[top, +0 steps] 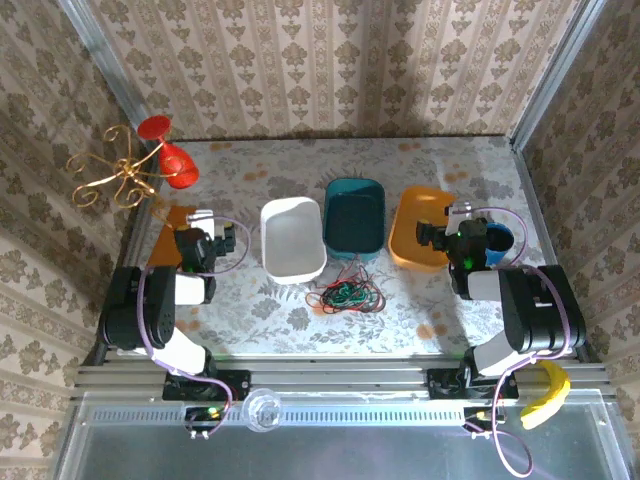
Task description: Untangle the cables
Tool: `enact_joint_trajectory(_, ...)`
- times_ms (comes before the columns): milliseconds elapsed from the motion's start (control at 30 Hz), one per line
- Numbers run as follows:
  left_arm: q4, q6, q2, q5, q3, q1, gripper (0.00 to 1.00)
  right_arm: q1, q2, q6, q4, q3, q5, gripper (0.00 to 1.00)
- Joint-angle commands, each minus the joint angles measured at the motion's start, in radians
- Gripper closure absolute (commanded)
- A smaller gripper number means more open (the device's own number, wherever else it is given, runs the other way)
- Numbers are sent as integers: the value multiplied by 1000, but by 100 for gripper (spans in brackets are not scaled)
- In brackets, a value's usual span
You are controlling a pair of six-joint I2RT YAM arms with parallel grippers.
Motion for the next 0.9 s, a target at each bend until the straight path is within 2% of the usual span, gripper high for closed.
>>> enact_joint_trajectory(0, 32, 15, -1, -11, 1, -4, 0, 1, 3, 2, 4, 7, 9, 0)
enact_joint_trajectory(233, 30, 42, -3, 50, 0, -7, 0, 1, 2, 1, 4, 7, 9, 0)
enact_joint_trajectory(867, 20, 37, -3, 58, 5, -3, 0, 1, 2, 2, 4, 7, 9, 0)
